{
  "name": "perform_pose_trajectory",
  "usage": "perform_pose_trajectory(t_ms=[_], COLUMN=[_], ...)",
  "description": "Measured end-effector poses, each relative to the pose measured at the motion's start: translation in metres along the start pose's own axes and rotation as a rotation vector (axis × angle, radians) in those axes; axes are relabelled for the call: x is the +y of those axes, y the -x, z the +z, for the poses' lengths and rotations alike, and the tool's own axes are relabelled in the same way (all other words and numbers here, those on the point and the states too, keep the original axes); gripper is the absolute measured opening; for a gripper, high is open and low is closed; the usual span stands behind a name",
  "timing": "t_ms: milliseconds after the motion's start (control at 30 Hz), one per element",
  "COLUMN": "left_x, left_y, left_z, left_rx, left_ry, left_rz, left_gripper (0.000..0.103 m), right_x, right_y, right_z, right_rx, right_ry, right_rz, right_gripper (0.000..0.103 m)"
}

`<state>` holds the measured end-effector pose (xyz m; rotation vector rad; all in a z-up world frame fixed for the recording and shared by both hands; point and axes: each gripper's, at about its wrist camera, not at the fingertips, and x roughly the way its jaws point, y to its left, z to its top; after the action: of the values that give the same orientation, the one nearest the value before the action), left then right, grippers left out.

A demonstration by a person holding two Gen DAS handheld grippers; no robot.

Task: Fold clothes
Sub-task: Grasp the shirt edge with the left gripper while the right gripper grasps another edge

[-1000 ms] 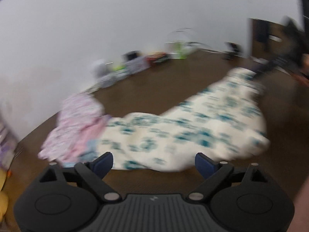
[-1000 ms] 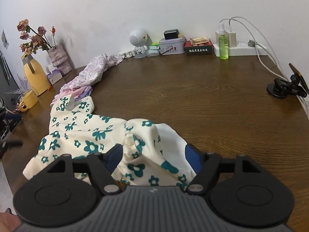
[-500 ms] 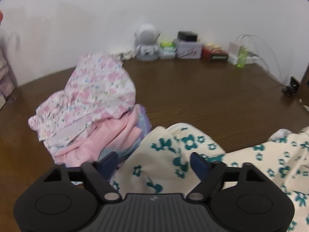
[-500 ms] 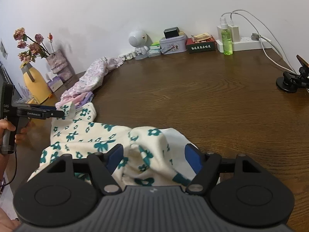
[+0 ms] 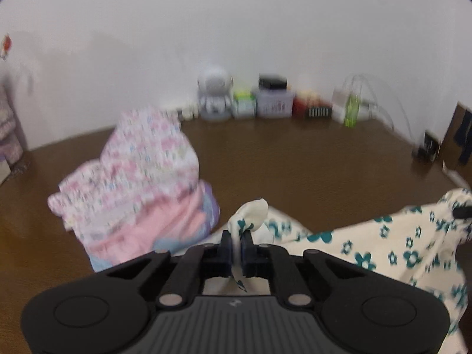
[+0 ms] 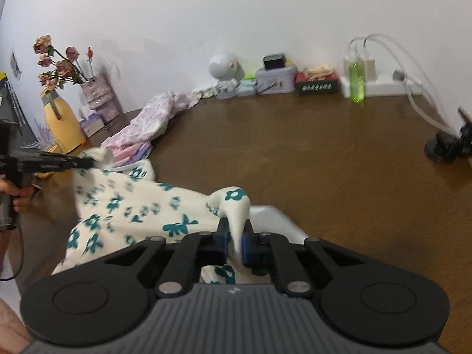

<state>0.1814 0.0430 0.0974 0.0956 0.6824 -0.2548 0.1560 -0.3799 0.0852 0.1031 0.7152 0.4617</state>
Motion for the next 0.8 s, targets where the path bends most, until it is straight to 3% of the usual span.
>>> perform_pose_trajectory(t_ms=[100,200,267,367,433,533,567,667,800], left_x=[-0.008,-0.029,-0.044,-0.066,-0.081,-0.103,-0.107,-0.111,-0.116], left_y=[-0.010,0.002,0.017,0.040,0.055,0.079,0.077,0.054,0.024], left_z=[0.041,0.095,0.106,0.121,0.132,0.147,0.134,0.060,-0.039], left_rx=[-0.054,-0.246,-0.326,-0.445,-0.525,-0.645,-0.623,-0.437,-0.190], left_ry=[0.006,-0.029,-0.075,-0.144,-0.191,-0.260,-0.267,-0.253,-0.232], left_rz=[0.029,0.115,0.153,0.209,0.247,0.303,0.304,0.272,0.227], left_gripper=[0.004,0.004,0.004,0.004,0.004,0.004,0.004,0.004,0.004], right_x=[-0.004,0.008,0.020,0.041,0.051,0.051,0.048,0.032,0.011], right_y=[-0.006,0.004,0.027,0.066,0.085,0.087,0.081,0.049,0.012], right_z=[0.049,0.117,0.164,0.200,0.200,0.168,0.152,0.084,-0.009], right_rx=[-0.036,-0.139,-0.240,-0.383,-0.442,-0.413,-0.367,-0.178,0.045], right_ry=[0.064,0.171,0.245,0.361,0.418,0.489,0.502,0.516,0.418], right_rz=[-0.096,-0.218,-0.307,-0.408,-0.435,-0.413,-0.394,-0.311,-0.161], right_gripper=[0.007,0.006,0.006,0.006,0.006,0.007,0.007,0.007,0.007])
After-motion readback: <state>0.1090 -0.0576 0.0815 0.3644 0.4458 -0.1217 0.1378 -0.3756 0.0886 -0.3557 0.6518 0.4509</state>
